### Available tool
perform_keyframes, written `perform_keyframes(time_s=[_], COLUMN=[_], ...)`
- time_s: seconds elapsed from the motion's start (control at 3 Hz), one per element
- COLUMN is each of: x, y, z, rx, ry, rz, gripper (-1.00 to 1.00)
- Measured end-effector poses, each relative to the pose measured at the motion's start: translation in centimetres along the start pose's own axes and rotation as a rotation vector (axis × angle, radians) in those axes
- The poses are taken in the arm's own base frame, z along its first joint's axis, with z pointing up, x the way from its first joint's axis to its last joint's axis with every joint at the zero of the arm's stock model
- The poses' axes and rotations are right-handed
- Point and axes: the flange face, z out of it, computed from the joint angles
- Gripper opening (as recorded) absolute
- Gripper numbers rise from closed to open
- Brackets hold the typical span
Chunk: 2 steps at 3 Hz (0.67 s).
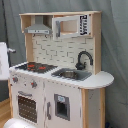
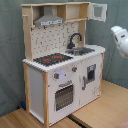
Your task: Play with the kitchen
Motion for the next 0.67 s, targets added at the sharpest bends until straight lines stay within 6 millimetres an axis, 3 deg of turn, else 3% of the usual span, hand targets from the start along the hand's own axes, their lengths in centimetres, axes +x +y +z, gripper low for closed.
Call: perform_keyframes(time_s=[0.67], x=[-0.9], y=[7.3], z=[0.2], rx=[-0.054], ry=[0.003], rz=[-0.041], gripper=[1.0])
